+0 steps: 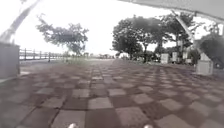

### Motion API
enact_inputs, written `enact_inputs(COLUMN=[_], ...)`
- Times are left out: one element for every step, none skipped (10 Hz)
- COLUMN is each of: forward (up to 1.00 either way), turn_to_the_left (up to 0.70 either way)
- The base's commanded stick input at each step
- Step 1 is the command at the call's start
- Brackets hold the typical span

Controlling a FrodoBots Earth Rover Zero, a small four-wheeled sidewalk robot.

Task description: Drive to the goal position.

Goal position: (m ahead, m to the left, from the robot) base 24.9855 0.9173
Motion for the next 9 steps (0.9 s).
enact_inputs(forward=[0.84,0.84,0.84,0.84,0.84,0.84,0.84,0.84,0.84], turn_to_the_left=[0.00,0.00,0.00,0.00,0.00,0.00,0.00,0.00,0.00])
